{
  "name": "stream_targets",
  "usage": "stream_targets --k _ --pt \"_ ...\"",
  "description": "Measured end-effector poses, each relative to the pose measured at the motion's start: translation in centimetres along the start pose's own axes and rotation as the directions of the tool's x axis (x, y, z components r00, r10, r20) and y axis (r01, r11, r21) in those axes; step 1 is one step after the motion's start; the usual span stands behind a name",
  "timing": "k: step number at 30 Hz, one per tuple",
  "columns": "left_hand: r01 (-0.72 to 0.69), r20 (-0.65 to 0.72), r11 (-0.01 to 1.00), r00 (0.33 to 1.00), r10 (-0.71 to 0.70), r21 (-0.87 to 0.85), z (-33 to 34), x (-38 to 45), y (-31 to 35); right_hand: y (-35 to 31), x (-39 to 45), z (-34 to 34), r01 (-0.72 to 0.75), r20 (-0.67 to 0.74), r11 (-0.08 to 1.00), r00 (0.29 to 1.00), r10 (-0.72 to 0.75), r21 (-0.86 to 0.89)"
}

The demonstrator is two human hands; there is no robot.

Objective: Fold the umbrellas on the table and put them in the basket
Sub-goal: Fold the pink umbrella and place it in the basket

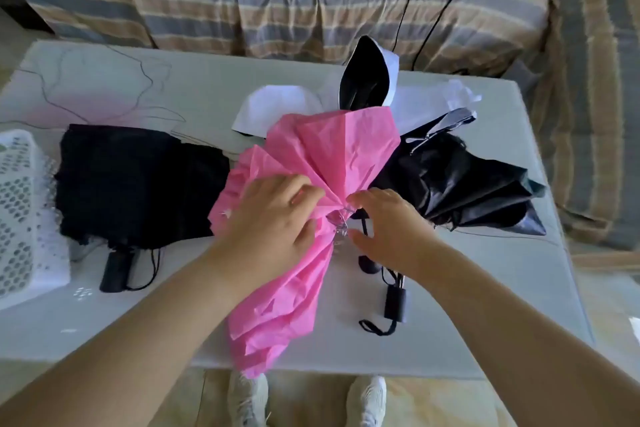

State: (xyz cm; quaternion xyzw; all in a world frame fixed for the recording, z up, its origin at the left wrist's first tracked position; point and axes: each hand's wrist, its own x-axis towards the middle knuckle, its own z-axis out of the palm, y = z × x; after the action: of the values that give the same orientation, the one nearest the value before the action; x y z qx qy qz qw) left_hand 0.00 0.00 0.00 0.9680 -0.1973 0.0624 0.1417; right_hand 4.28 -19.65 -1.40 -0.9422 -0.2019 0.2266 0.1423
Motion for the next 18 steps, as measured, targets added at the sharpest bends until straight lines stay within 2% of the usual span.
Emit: stream_targets --k 3,5,9,12,14,15,18 --pt "-0.019 -0.057 0.993 0.998 0.025 0.113 5.0 0.3 -1.5 2.3 3.3 3.9 0.061 -0.115 0.995 0.991 -0.07 -0.08" --pt "0.008 -0.06 0.994 0.998 -0.001 0.112 7.8 0.2 -2.6 3.4 5.0 6.0 0.102 -0.167 0.985 0.978 -0.125 -0.143" --pt "-0.009 -0.099 0.997 0.995 0.017 0.077 11.5 0.1 -4.1 4.9 6.9 8.5 0.174 -0.151 0.961 0.966 -0.209 -0.215" --pt "-0.042 -0.008 0.978 0.999 0.045 0.202 13.3 -0.3 -4.6 5.0 7.4 9.8 0.198 -0.112 0.943 0.965 -0.235 -0.269" --pt "-0.039 0.084 0.949 0.996 0.013 0.314 13.3 -0.5 -4.1 4.9 7.5 10.3 0.178 -0.078 0.924 0.973 -0.216 -0.338" --pt "-0.028 0.173 0.936 0.984 -0.035 0.351 13.1 -0.5 -3.9 4.8 7.5 10.5 0.163 -0.066 0.92 0.978 -0.199 -0.355" --pt "-0.008 0.399 0.956 0.91 -0.115 0.293 13.6 -1.0 -4.3 4.9 7.5 11.4 0.131 -0.064 0.938 0.985 -0.159 -0.32"
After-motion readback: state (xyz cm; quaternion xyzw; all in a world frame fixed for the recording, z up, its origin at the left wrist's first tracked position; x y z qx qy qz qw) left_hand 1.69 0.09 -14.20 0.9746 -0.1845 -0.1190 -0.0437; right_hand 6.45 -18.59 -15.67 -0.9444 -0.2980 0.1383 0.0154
